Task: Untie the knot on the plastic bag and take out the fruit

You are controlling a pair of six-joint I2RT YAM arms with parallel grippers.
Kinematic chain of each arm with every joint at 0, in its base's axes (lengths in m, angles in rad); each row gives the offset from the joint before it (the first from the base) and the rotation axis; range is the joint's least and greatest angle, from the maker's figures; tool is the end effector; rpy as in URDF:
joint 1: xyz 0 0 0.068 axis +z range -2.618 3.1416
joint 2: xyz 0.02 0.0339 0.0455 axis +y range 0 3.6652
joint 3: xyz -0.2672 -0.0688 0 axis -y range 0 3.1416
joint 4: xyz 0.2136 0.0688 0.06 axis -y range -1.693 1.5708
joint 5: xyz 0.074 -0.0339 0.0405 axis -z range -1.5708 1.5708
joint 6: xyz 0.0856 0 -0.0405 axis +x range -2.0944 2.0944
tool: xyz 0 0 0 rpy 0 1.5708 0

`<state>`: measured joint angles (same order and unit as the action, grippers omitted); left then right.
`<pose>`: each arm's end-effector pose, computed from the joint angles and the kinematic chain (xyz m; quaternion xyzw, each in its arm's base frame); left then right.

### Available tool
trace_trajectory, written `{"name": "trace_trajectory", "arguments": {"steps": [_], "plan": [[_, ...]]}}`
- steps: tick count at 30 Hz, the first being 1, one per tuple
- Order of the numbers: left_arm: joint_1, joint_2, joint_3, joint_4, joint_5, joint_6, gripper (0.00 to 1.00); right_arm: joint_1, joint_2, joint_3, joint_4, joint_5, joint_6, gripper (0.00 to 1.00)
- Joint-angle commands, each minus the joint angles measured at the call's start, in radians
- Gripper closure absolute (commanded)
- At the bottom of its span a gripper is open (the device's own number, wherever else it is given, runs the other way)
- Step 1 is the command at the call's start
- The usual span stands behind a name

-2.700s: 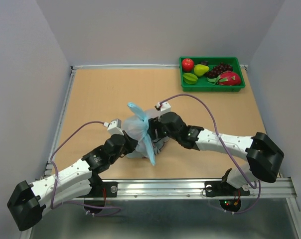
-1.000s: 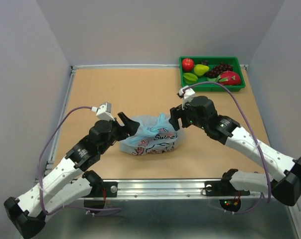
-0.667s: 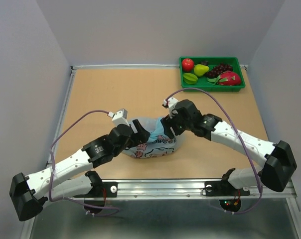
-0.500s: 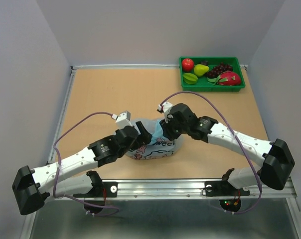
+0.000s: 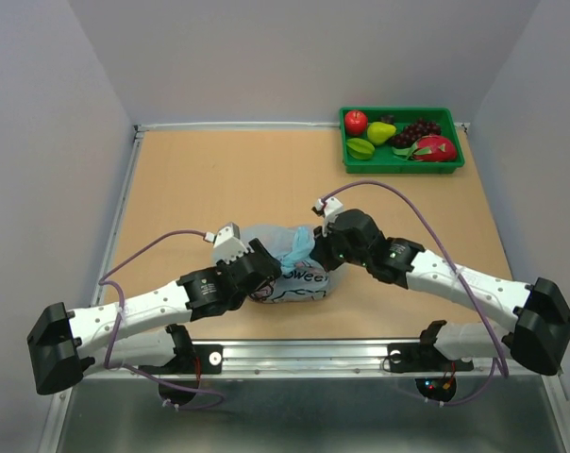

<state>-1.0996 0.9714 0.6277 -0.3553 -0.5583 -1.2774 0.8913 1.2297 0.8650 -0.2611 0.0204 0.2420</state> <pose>0.1325 -0.1601 0.2243 -0.1932 0.8576 -0.2834 0.3832 0.1779 0.2174 0.2517 -0.2796 0.8454 0.2366 0.3888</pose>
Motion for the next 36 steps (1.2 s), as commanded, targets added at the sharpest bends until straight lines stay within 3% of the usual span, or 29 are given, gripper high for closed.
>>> {"name": "trace_trajectory", "arguments": {"steps": [1, 5, 8, 9, 11, 14, 17, 19, 21, 22, 25, 28, 32, 33, 36], "plan": [[-0.005, -0.002, -0.013, 0.027, -0.107, -0.059, 0.28, 0.012, -0.030, -0.050, 0.143, 0.021, 0.059, 0.99], [-0.005, 0.012, -0.011, 0.075, -0.123, -0.048, 0.37, 0.011, -0.041, -0.096, 0.180, 0.035, 0.080, 0.99], [-0.006, 0.036, -0.010, 0.072, -0.124, -0.051, 0.62, 0.011, -0.056, -0.129, 0.206, 0.047, 0.098, 0.99], [-0.006, 0.041, -0.010, 0.067, -0.127, -0.059, 0.83, 0.012, -0.076, -0.141, 0.223, 0.073, 0.111, 0.99], [-0.006, 0.046, -0.020, 0.065, -0.132, -0.066, 0.99, 0.012, -0.107, -0.184, 0.244, 0.108, 0.126, 0.99], [0.003, 0.032, -0.017, 0.027, -0.179, -0.050, 1.00, 0.012, -0.166, -0.227, 0.253, 0.228, 0.137, 0.99], [0.058, -0.008, 0.023, -0.045, -0.235, 0.083, 1.00, 0.011, -0.252, -0.268, 0.249, 0.377, 0.151, 0.99], [0.192, -0.029, 0.050, -0.044, -0.226, 0.230, 1.00, 0.011, -0.297, -0.290, 0.246, 0.484, 0.166, 0.99], [0.344, -0.060, 0.117, -0.005, -0.184, 0.546, 1.00, 0.009, -0.390, -0.313, 0.241, 0.577, 0.209, 0.99], [0.381, -0.060, 0.141, 0.001, -0.183, 0.547, 1.00, 0.009, -0.391, -0.320, 0.238, 0.604, 0.209, 0.99], [0.499, -0.036, 0.249, 0.009, -0.199, 0.775, 1.00, 0.009, -0.487, -0.346, 0.234, 0.685, 0.255, 0.99], [0.541, 0.019, 0.338, 0.025, -0.200, 0.913, 1.00, 0.009, -0.576, -0.351, 0.235, 0.693, 0.243, 0.97], [0.552, 0.062, 0.357, 0.137, -0.036, 1.076, 1.00, 0.009, -0.567, -0.275, 0.226, 0.532, 0.080, 0.77], [0.552, 0.061, 0.346, 0.162, 0.007, 1.099, 1.00, 0.008, -0.552, -0.249, 0.189, 0.483, 0.019, 0.61], [0.555, 0.064, 0.297, 0.226, 0.144, 1.136, 1.00, 0.008, -0.463, -0.123, 0.122, 0.319, -0.070, 0.34]]}}
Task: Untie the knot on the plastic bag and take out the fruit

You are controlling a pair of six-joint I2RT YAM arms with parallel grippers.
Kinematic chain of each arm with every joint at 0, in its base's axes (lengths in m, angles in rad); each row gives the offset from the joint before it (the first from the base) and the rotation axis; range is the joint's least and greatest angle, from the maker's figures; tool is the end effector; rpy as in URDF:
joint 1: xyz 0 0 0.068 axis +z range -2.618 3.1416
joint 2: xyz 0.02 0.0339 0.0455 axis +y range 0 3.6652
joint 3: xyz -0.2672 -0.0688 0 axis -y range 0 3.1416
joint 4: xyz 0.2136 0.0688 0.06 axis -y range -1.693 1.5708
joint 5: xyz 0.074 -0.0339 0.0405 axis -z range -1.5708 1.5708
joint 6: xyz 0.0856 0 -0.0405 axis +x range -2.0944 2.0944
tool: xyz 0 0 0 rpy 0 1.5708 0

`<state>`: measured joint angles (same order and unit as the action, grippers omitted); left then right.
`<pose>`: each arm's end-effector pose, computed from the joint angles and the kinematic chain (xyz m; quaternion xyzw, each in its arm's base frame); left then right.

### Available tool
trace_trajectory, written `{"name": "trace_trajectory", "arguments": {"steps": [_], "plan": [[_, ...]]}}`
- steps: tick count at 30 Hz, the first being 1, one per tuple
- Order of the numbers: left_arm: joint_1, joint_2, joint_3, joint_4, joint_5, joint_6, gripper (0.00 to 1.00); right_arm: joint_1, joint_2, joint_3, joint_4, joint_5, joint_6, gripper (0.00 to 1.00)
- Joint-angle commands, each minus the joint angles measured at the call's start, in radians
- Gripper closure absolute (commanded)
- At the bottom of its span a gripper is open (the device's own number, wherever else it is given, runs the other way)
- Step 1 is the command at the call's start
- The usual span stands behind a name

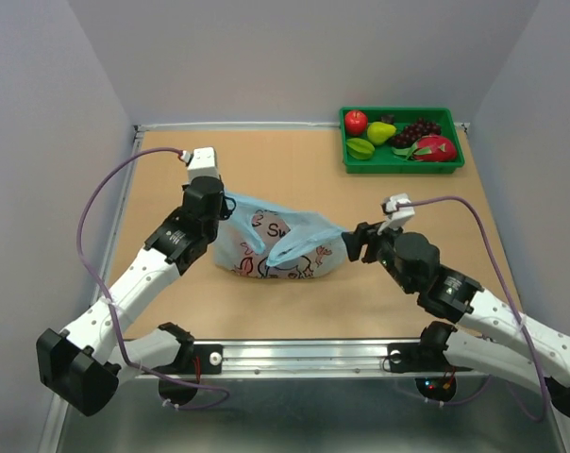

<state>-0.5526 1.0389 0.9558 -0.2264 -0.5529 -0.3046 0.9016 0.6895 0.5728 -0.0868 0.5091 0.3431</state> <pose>0.2297 -0.0889 0.3411 -0.0636 0.7909 -0.0353 0.6076 0.1435 0.1142 0.2881 -0.0539 0.7651 0.1977 0.6105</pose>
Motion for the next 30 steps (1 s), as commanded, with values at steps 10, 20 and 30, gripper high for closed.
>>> {"name": "trace_trajectory", "arguments": {"steps": [10, 20, 30], "plan": [[0.010, -0.068, -0.104, 0.091, 0.215, 0.160, 1.00, 0.000, 0.490, 0.561, -0.209, -0.332, -0.308, 0.23], [0.017, -0.151, -0.127, 0.102, 0.174, 0.159, 1.00, 0.002, 0.728, 0.720, -0.215, -0.250, -0.375, 0.22], [0.037, -0.137, -0.124, 0.101, 0.208, 0.154, 1.00, 0.002, 0.734, 0.710, -0.217, -0.252, -0.394, 0.20]]}}
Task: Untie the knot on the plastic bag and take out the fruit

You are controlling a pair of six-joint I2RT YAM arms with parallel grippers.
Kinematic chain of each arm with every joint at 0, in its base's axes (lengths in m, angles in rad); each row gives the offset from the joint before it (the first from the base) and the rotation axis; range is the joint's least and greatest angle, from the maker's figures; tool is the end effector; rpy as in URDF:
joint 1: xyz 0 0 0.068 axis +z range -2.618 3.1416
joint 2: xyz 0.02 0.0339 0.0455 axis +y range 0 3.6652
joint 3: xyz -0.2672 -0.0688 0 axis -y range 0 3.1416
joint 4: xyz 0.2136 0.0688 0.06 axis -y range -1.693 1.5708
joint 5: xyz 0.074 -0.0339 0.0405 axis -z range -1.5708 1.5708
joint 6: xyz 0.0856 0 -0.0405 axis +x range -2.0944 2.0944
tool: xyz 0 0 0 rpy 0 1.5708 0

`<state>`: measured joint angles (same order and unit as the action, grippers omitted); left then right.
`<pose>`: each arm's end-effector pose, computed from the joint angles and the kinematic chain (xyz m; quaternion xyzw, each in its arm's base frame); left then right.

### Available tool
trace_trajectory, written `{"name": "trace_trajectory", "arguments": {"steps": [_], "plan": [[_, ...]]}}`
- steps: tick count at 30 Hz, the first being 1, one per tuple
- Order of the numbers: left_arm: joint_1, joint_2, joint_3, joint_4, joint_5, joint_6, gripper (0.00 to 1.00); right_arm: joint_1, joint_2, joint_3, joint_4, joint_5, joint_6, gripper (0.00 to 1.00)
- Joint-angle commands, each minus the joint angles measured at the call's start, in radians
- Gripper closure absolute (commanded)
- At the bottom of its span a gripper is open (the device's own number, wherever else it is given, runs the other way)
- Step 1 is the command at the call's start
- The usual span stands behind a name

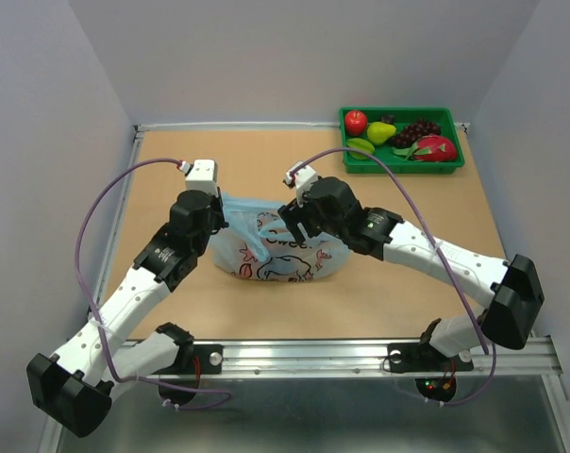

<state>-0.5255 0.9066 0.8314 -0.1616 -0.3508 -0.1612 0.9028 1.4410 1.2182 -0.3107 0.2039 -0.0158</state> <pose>0.2076 -0.0864 0.3315 0.0340 0.7804 -0.0760 0.6197 0.2260 0.2585 0.3095 -0.3378 0.7968 0.1318 0.4834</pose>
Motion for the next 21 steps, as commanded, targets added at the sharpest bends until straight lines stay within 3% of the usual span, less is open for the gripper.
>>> {"name": "trace_trajectory", "arguments": {"steps": [1, 9, 16, 18, 20, 21], "plan": [[0.010, -0.008, 0.000, 0.037, 0.007, 0.012, 1.00, 0.001, -0.016, 0.069, 0.007, 0.055, -0.044, 0.20], [0.016, -0.017, -0.006, 0.037, 0.001, 0.017, 1.00, -0.002, 0.051, 0.090, 0.001, 0.281, -0.078, 0.19], [0.016, -0.031, -0.009, 0.045, 0.013, 0.023, 1.00, -0.033, 0.142, 0.119, 0.002, 0.284, -0.089, 0.20], [0.016, -0.037, -0.012, 0.048, 0.010, 0.025, 1.00, -0.047, 0.160, 0.113, 0.004, 0.255, -0.079, 0.25], [0.016, -0.041, -0.015, 0.053, 0.000, 0.026, 1.00, -0.050, 0.167, 0.109, 0.004, 0.252, -0.073, 0.38], [0.016, -0.043, -0.015, 0.051, -0.005, 0.028, 1.00, -0.051, 0.161, 0.109, 0.004, 0.252, -0.075, 0.55]]}}
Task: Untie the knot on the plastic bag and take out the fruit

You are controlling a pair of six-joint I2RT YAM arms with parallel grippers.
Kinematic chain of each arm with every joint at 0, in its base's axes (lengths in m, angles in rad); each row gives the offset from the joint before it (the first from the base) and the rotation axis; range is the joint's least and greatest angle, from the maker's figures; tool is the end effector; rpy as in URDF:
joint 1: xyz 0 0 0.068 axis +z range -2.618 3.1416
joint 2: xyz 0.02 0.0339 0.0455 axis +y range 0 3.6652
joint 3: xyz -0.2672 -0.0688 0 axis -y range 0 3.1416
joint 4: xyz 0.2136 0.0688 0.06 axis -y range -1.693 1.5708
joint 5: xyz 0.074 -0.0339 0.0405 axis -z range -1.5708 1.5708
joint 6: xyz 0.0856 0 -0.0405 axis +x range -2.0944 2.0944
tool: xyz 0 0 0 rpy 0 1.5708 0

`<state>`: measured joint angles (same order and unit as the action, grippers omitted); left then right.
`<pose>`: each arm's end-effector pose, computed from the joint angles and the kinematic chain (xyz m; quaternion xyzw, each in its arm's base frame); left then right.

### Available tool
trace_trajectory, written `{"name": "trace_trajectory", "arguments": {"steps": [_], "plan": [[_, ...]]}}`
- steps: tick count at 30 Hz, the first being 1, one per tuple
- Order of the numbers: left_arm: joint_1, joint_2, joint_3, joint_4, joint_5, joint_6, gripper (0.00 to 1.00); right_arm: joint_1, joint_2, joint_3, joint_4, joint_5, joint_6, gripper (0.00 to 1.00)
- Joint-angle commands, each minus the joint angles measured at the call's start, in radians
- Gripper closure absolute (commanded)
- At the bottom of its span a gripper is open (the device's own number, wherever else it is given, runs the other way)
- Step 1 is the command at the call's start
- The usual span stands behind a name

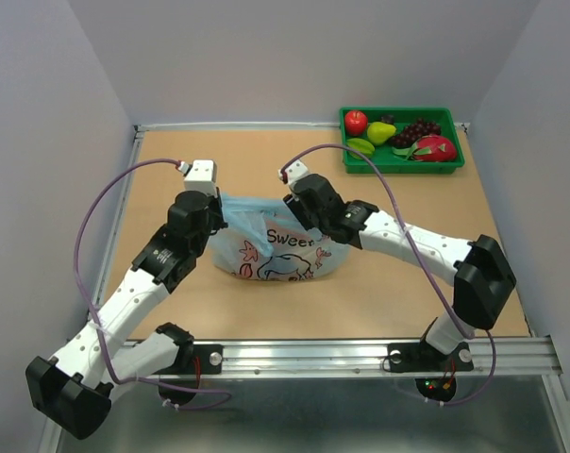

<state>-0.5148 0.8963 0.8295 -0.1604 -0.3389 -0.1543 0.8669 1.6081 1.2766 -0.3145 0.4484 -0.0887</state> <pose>0.2064 -0.0841 0.3329 0.0350 0.7778 -0.0768 0.6228 0.2691 0.2597 0.2767 -0.3132 0.8205 -0.0191 0.4779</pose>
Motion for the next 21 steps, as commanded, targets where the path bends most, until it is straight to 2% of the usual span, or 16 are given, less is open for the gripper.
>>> {"name": "trace_trajectory", "arguments": {"steps": [1, 4, 9, 11, 12, 13, 14, 17, 21], "plan": [[0.007, -0.033, -0.013, 0.051, -0.021, 0.019, 1.00, -0.016, -0.011, 0.059, 0.008, 0.009, -0.005, 0.65], [0.015, -0.013, -0.010, 0.048, -0.058, 0.018, 1.00, -0.019, -0.072, 0.088, 0.008, 0.027, -0.008, 0.99], [0.059, 0.085, 0.098, 0.018, -0.158, -0.020, 1.00, -0.020, -0.191, 0.190, 0.014, -0.005, 0.017, 0.99], [0.067, 0.113, 0.178, -0.010, -0.157, -0.049, 0.94, -0.020, -0.203, 0.202, 0.015, -0.046, 0.020, 0.99], [0.068, 0.115, 0.200, -0.014, -0.155, -0.063, 0.88, -0.020, -0.198, 0.198, 0.015, -0.051, 0.033, 0.99], [0.068, 0.109, 0.218, -0.021, -0.146, -0.079, 0.63, -0.019, -0.195, 0.190, 0.015, -0.053, 0.046, 0.99], [0.068, 0.099, 0.230, -0.021, -0.131, -0.099, 0.44, -0.020, -0.191, 0.181, 0.015, -0.051, 0.065, 0.99], [0.067, 0.030, 0.220, -0.031, -0.051, -0.201, 0.03, -0.020, -0.194, 0.121, 0.023, -0.085, 0.165, 0.99], [0.065, -0.100, 0.097, -0.050, 0.032, -0.408, 0.01, -0.020, -0.194, 0.050, 0.063, -0.111, 0.279, 0.99]]}}
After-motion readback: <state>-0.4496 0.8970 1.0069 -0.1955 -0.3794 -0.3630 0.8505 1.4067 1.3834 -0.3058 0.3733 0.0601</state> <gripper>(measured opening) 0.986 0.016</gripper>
